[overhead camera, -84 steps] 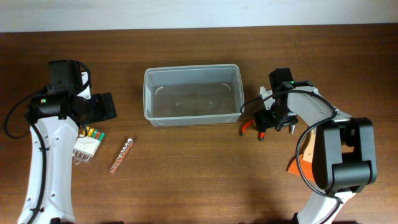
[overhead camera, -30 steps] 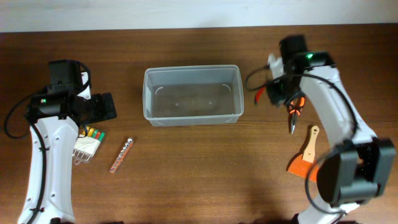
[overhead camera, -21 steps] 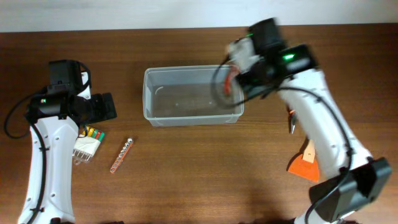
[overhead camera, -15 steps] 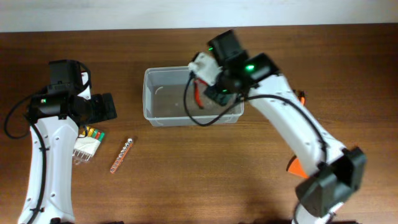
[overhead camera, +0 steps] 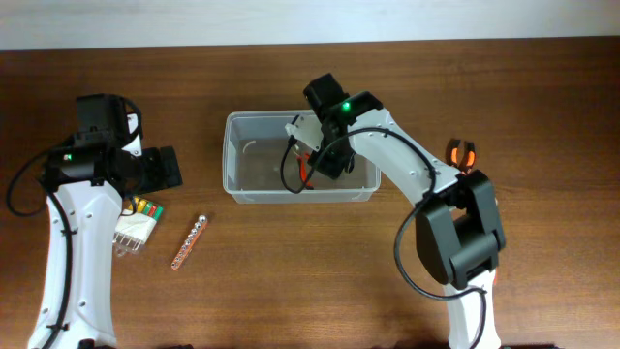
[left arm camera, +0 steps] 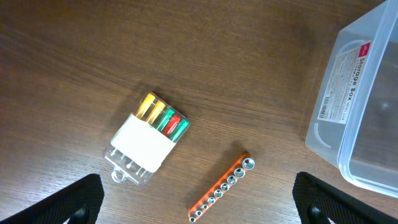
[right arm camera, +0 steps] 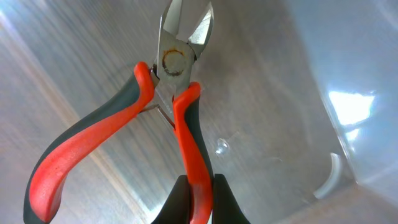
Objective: Pack container
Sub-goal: 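Carry the cutter into the clear box and release it, then move the right gripper over the orange-black needle-nose pliers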
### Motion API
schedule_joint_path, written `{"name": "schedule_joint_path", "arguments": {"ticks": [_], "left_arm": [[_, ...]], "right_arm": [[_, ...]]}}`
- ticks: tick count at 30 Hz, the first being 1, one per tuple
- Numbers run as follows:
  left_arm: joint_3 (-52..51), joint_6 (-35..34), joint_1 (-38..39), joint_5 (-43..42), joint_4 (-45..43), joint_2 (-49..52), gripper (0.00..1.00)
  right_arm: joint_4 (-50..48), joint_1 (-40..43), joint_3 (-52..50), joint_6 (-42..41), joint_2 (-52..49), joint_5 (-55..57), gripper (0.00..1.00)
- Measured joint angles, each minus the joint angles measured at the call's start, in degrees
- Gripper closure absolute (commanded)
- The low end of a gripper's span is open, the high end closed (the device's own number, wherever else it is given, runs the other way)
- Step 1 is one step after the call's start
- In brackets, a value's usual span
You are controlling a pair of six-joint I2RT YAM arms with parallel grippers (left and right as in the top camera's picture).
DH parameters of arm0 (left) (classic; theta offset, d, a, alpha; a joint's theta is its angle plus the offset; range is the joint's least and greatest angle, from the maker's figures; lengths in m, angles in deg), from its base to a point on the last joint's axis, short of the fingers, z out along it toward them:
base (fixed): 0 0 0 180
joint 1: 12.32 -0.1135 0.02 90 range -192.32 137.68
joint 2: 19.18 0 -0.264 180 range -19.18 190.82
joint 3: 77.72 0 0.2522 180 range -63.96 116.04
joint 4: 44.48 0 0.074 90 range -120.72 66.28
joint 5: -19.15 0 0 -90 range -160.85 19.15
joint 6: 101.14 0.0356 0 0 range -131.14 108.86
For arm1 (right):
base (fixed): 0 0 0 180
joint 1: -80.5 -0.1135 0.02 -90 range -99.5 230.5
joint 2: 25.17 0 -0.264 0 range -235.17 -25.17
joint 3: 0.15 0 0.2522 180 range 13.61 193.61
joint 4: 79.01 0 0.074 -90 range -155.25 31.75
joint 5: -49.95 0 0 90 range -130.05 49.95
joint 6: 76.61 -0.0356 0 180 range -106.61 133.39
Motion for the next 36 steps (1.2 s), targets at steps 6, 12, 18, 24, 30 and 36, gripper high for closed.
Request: {"name": "schedule_joint_path", "arguments": {"ticks": [6,12,18,24,30,36], "left_arm": [[0.00,0.00,0.00,0.00,0.09,0.00,0.01],[0.00,0.00,0.00,0.00,0.11,0.00,0.01],[0.00,0.00,0.00,0.00,0.13,0.00,0.01],[0.00,0.02,0.00,0.00,0.09,0.00,0.01],[0.00,0.02,0.00,0.00,0.02,0.00,0.01],[0.00,0.17,0.00,0.00,0.00,0.00,0.01]], "right_arm": [[-0.22,0.00,0.00,-0.48,-0.72,-0.02,0.77],[0.24,0.00,0.02,-0.42,-0.72,-0.17,0.14],[9.84,0.26,6.23,-0.59,-0.66,-0.09,0.08],[21.75,3.78,25.27,-9.79,2.05,5.62,0.01],[34.95,18.97,42.27,-24.59,10.23,9.31,0.01],[40.41,32.28,41.38,-30.01,12.15,10.25,0.01]]}}
